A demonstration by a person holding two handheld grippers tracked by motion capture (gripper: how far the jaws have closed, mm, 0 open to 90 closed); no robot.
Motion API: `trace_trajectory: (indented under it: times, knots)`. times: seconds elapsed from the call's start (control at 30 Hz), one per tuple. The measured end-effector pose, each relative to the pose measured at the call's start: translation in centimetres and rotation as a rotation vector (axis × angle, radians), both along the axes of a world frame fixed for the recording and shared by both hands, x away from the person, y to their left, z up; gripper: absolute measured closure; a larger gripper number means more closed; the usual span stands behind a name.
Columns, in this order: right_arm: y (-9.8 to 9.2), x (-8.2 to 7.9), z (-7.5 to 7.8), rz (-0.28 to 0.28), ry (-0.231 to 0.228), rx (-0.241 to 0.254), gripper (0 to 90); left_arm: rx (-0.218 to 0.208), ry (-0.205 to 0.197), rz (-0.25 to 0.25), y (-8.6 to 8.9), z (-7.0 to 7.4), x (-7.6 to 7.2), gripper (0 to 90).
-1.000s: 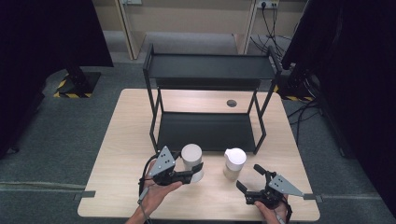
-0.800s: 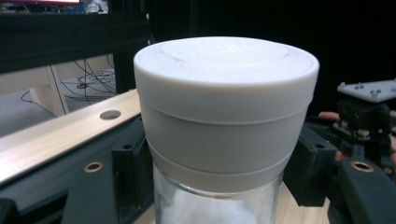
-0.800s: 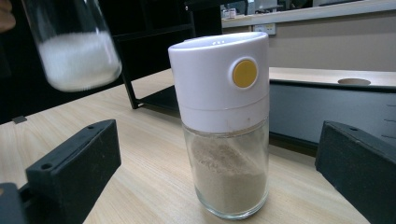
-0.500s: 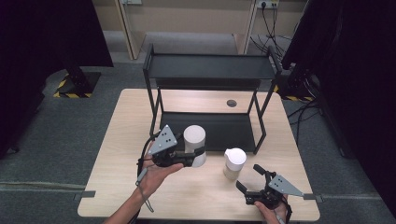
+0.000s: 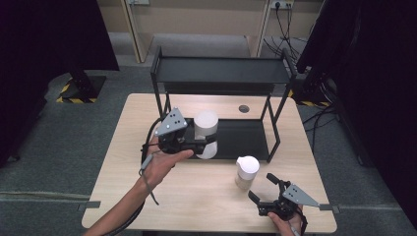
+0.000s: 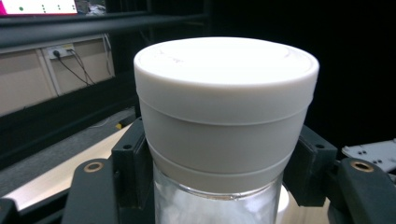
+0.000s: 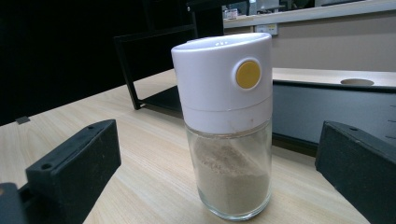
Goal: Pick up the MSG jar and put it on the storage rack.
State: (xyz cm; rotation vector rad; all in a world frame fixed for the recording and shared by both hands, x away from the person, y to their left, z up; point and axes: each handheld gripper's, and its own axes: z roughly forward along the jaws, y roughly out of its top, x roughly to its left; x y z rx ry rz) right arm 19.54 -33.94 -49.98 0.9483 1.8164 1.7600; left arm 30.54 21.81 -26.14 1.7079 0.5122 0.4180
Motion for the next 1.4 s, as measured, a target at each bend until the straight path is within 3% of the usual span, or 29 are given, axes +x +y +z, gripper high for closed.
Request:
trace_trajectory:
  times: [0.17, 0.33, 0.8, 0.9, 1.17, 1.4]
  knots:
    - [0.0, 0.0, 0.0, 0.002, 0.002, 0.004, 0.4, 0.02, -0.003, 0.026, 0.1, 2.8, 0.6, 35.0]
    - [0.0, 0.0, 0.0, 0.003, 0.002, 0.003, 0.4, 0.015, 0.018, 0.041, 0.4, 4.7, 1.7, 35.0]
    - [0.0, 0.1, -0.1, 0.005, 0.004, 0.003, 0.4, 0.015, 0.02, 0.119, 0.4, 9.6, 3.0, 35.1]
    - [0.0, 0.1, -0.1, 0.007, 0.003, 0.003, 0.4, 0.004, 0.022, 0.134, 0.5, 10.1, 3.2, 35.1]
    - [0.0, 0.1, -0.1, 0.008, 0.002, 0.002, 0.4, 0.027, 0.006, 0.193, 0.2, 12.7, 4.2, 35.1]
    - [0.1, 0.1, 0.0, 0.011, 0.003, 0.0, 0.4, 0.03, 0.006, 0.234, -0.5, 13.5, 5.2, 35.1]
